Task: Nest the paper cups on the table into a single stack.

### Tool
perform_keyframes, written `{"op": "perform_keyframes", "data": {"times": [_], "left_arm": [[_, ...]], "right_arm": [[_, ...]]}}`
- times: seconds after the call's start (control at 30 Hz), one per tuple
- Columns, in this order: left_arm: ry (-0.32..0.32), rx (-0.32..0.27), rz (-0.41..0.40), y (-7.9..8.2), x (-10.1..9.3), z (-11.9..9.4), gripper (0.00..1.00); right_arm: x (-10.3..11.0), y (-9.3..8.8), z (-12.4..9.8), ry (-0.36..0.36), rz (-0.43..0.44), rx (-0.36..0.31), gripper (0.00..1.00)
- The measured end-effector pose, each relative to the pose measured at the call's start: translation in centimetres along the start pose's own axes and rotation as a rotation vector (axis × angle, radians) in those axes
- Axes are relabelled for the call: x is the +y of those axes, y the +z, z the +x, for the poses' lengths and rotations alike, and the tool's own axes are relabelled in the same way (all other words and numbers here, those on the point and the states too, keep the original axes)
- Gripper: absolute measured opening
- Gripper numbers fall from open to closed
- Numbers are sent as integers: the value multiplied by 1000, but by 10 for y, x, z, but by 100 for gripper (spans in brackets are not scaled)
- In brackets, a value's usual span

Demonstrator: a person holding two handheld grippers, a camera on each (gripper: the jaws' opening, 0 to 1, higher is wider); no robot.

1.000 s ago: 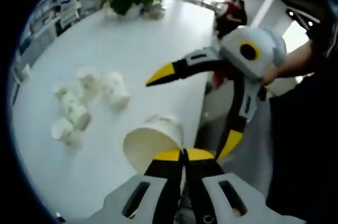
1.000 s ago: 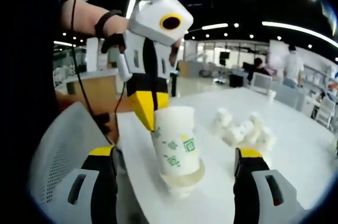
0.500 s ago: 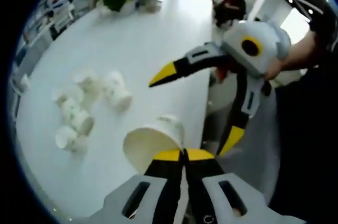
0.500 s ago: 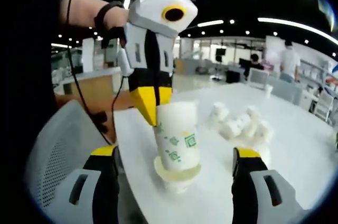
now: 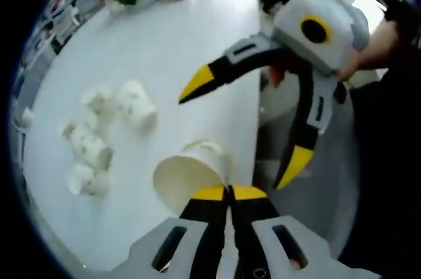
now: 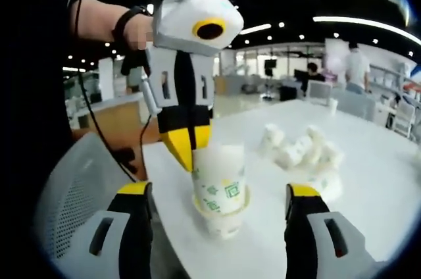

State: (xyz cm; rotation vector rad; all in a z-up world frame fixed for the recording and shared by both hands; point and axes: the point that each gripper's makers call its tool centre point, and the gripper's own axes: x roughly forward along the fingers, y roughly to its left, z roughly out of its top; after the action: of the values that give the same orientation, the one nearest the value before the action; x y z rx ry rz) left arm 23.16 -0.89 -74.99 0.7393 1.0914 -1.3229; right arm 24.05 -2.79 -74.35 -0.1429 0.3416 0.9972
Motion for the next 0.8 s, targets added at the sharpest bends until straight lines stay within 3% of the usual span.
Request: {"op": "perform_keyframes", "data": {"times": [0.2, 0.53, 0.8], "left_arm": [[-10, 13, 37, 2, 1, 2, 0], [-28, 47, 88, -8, 0, 9, 1], [-50, 0, 67, -2, -3, 11, 5]], "right_arm": [[-2, 0, -1, 0, 12, -11, 78], [-1, -1, -1, 13, 32, -16, 72], [-2, -1, 0, 15, 47, -19, 71]]}}
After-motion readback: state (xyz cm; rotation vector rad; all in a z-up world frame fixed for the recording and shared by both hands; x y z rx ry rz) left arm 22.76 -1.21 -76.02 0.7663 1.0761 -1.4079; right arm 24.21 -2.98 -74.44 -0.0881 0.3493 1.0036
